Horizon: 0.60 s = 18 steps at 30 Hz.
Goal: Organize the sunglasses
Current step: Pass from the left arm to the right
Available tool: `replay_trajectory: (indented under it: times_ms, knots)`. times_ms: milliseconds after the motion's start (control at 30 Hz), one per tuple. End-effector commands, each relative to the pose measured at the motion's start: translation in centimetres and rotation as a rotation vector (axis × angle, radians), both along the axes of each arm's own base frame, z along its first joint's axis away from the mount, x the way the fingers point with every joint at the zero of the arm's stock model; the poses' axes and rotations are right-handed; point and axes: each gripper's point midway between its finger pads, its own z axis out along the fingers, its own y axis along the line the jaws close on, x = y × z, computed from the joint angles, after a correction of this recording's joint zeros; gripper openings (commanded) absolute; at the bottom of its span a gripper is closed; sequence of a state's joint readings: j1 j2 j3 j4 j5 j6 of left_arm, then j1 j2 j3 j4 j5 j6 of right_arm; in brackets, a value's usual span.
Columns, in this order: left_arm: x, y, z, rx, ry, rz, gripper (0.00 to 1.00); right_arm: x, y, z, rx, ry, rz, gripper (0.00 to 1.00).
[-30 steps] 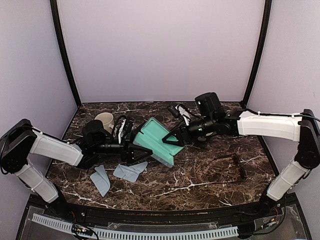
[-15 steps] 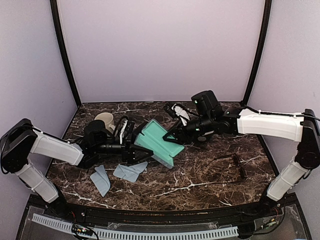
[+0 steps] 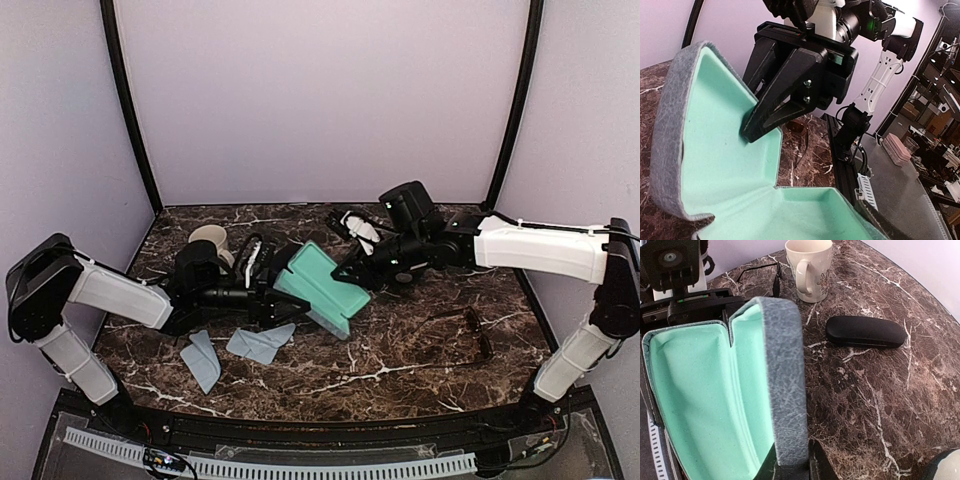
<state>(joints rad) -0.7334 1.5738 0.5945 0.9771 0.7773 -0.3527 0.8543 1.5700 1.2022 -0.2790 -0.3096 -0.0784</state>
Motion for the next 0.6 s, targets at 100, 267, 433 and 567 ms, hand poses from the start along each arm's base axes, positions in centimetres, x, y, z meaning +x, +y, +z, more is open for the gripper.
replay_trajectory:
  times_ms: [100, 267, 433, 567]
  knots:
    - [0.7, -0.4, 1.2, -0.030, -0.060, 0.023, 0.12, 0.8, 0.5, 1.9, 0.013, -0.027, -0.044, 0.00]
    - [1.4, -0.5, 0.7, -0.021, -0.026, 0.056, 0.36, 1.6, 0.0, 1.8, -0.021, -0.045, -0.084, 0.00]
    - [1.7, -0.3, 0.5, -0.018, -0.004, 0.085, 0.71, 1.9, -0.5, 1.2, -0.062, -0.054, -0.104, 0.00]
    - [1.8, 0.0, 0.3, -0.010, -0.001, 0.104, 0.92, 2.1, -1.1, 0.6, -0.097, -0.063, -0.122, 0.00]
